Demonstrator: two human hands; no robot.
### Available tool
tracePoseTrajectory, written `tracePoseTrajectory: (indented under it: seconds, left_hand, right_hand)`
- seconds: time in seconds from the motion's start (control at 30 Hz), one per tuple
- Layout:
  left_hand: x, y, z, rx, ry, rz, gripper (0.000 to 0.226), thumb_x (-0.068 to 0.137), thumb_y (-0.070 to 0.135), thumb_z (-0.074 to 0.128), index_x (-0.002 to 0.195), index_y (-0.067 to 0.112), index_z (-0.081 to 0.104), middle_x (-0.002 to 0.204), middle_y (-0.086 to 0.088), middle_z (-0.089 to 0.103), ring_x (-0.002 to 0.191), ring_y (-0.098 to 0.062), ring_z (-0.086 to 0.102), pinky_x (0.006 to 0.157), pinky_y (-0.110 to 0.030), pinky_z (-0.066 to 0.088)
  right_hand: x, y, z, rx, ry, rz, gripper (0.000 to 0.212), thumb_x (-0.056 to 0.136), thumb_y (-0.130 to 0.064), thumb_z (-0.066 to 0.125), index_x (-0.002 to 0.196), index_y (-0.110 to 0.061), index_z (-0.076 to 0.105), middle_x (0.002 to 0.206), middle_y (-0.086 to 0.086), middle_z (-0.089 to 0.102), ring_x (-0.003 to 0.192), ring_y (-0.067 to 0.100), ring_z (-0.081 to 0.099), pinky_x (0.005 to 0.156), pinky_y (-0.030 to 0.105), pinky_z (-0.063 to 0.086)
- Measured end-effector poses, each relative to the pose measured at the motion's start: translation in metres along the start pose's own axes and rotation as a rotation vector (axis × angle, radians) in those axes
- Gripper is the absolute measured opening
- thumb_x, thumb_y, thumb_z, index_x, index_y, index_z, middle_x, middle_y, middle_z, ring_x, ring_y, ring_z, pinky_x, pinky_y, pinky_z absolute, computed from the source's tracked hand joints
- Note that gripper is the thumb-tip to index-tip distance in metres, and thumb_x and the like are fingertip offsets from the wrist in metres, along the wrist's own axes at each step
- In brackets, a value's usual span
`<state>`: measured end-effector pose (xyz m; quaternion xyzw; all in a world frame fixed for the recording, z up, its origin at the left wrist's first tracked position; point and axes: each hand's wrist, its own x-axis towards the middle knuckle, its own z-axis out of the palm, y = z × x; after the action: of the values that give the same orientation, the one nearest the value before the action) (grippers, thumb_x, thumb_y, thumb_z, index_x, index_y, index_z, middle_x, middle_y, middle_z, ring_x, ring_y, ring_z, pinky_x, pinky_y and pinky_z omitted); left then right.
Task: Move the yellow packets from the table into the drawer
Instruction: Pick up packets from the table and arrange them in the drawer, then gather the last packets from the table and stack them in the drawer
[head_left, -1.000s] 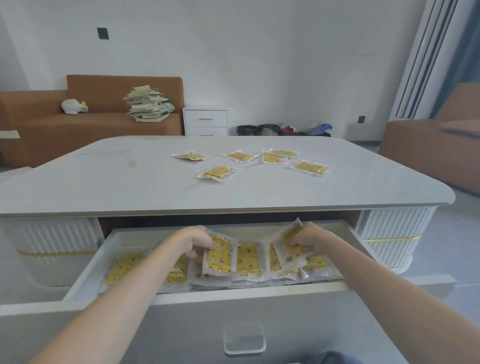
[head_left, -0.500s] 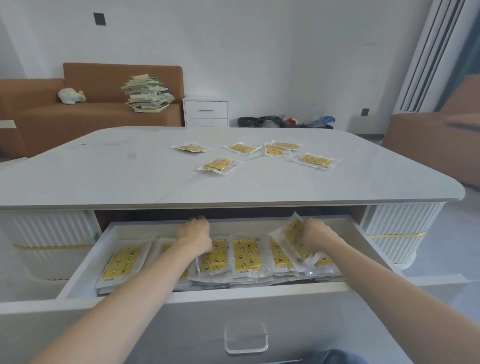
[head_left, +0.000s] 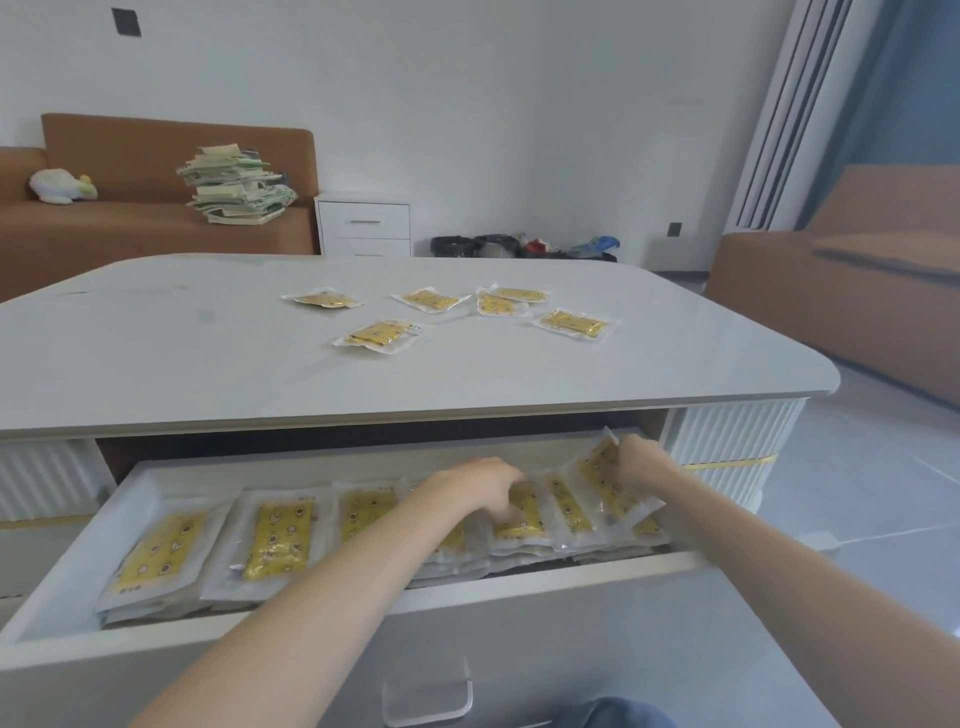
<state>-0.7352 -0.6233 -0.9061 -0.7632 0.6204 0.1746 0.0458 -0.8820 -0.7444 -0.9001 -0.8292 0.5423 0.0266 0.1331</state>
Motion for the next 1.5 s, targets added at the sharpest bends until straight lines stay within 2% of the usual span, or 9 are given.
tracePoseTrajectory:
  seconds: [0.1,0.27,0.43,0.6,0.73,0.83,1.1,1.33,1.5]
  left_hand:
    - [0.017,0.006,0.008,0.039,-0.119,0.005,0.071,0.091,0.044,0.054,0.151,0.025,0.021,0.155,-0.004,0.027,0.137,-0.025,0.037,0.11,-0.042,0.036]
    - [0.024,0.001,0.018,0.039,-0.191,-0.025,0.083,0.086,0.057,0.054,0.151,0.033,0.008,0.157,0.0,0.02,0.136,-0.024,0.038,0.11,-0.042,0.036]
    - [0.02,-0.004,0.022,0.057,-0.161,0.005,0.081,0.087,0.06,0.049,0.152,0.03,0.008,0.16,0.0,0.01,0.145,-0.024,0.021,0.116,-0.041,0.024]
    - [0.019,-0.004,0.025,0.07,-0.143,0.024,0.079,0.088,0.058,0.048,0.151,0.031,0.008,0.16,0.0,0.007,0.146,-0.023,0.017,0.118,-0.042,0.021]
    - [0.015,-0.003,0.025,0.05,-0.133,0.031,0.078,0.09,0.057,0.047,0.152,0.032,0.007,0.16,0.001,0.005,0.146,-0.022,0.015,0.118,-0.041,0.018]
    - [0.009,-0.002,0.023,0.044,-0.104,0.043,0.074,0.092,0.054,0.045,0.152,0.029,0.009,0.16,0.0,0.005,0.147,-0.021,0.013,0.119,-0.04,0.016]
    - [-0.017,-0.002,0.004,-0.073,0.153,0.005,0.05,0.094,0.041,0.049,0.141,0.028,0.04,0.142,0.003,0.049,0.127,-0.02,0.048,0.102,-0.04,0.043]
    - [-0.061,0.003,-0.023,-0.203,0.489,0.045,0.033,0.096,0.029,0.045,0.129,0.029,0.053,0.12,0.013,0.062,0.103,-0.011,0.06,0.086,-0.031,0.049]
    - [-0.08,-0.005,-0.049,-0.266,0.702,0.03,0.031,0.096,0.025,0.048,0.127,0.023,0.052,0.103,0.008,0.064,0.086,-0.009,0.059,0.075,-0.025,0.046]
  right_hand:
    - [-0.002,0.007,0.005,-0.041,0.054,-0.008,0.046,0.092,0.0,0.042,0.136,0.004,0.032,0.125,0.018,0.053,0.107,0.03,0.058,0.074,0.031,0.048]
    - [-0.003,0.007,0.001,-0.191,0.139,-0.193,0.051,0.087,-0.005,0.052,0.135,-0.02,0.045,0.132,0.009,0.047,0.122,0.028,0.046,0.092,0.034,0.047]
    - [-0.016,-0.002,0.005,-0.112,-0.235,-0.303,0.07,0.078,-0.033,0.075,0.141,-0.028,0.043,0.139,0.0,0.047,0.126,0.023,0.046,0.103,0.035,0.041]
    - [-0.019,0.001,0.0,-0.265,-0.296,-0.306,0.067,0.084,-0.021,0.07,0.144,-0.028,0.04,0.124,0.003,0.061,0.095,0.018,0.055,0.084,0.027,0.044]
    - [-0.017,0.005,0.003,-0.35,-0.251,-0.312,0.063,0.09,-0.014,0.058,0.147,-0.027,0.033,0.14,0.002,0.046,0.126,0.024,0.044,0.098,0.031,0.042]
    - [-0.018,0.003,0.004,-0.343,-0.249,-0.306,0.062,0.091,-0.014,0.056,0.148,-0.024,0.032,0.141,0.002,0.045,0.13,0.023,0.041,0.101,0.032,0.041]
    - [-0.032,0.002,-0.016,0.045,-0.066,-0.359,0.035,0.09,-0.022,0.055,0.125,-0.026,0.059,0.125,0.001,0.06,0.109,0.018,0.058,0.092,0.027,0.046]
    - [-0.054,-0.003,-0.053,0.447,0.169,-0.445,0.021,0.09,-0.017,0.057,0.105,-0.025,0.069,0.1,0.002,0.069,0.068,0.001,0.054,0.058,0.014,0.04]
    - [-0.062,-0.019,-0.066,0.616,0.263,-0.439,0.022,0.091,-0.016,0.055,0.109,-0.023,0.066,0.102,0.001,0.067,0.081,0.014,0.062,0.077,0.029,0.054]
